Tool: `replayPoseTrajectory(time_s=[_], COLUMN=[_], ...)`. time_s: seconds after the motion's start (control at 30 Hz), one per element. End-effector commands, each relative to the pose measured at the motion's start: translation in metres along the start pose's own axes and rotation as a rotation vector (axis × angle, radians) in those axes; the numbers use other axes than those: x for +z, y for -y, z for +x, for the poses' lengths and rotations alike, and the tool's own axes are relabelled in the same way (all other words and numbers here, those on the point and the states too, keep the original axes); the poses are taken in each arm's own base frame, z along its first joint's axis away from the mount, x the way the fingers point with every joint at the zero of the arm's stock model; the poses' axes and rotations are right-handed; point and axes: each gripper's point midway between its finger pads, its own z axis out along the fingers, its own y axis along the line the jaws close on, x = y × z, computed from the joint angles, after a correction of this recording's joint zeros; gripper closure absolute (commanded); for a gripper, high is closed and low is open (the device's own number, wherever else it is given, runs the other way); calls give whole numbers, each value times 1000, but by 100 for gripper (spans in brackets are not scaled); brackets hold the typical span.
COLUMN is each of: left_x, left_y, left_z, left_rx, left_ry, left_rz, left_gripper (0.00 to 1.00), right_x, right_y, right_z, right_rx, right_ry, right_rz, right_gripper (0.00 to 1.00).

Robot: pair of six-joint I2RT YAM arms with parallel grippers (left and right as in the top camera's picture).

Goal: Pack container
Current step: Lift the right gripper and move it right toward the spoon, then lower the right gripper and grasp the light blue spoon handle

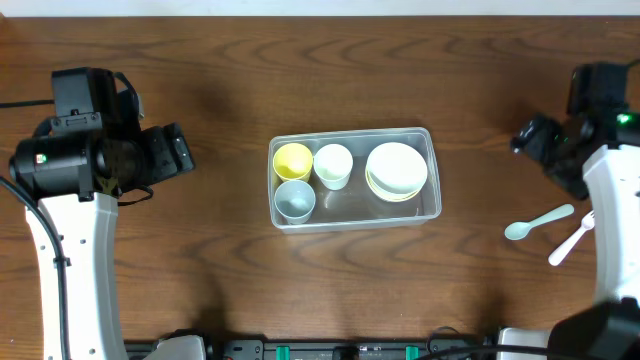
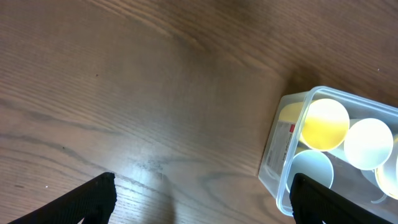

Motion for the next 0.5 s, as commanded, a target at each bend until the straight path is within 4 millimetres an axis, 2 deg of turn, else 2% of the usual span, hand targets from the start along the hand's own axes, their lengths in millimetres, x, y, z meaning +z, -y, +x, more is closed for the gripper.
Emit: replayPoseTrajectory(time_s=[0.0,0.1,0.2,0.33,0.47], left_x=[2,2,2,2,2], left_y=[-2,-2,-2,-2,-2], left_z=[1,1,1,0,1], left_rx=[-14,-14,-14,-14,-14], left_ry=[-9,-9,-9,-9,-9], left_rz=[-6,-6,-6,-5,-6], left_gripper=[11,11,11,11,11], right_x=[42,70,89,103,113], right_y=[16,31,47,61,65], right_z=[25,35,42,47,51], right_rx=[84,128,161,174,178], right_ry=[-105,-147,-189,-232,-259], right_rz=[16,33,67,98,113], right_gripper=[1,2,2,2,1])
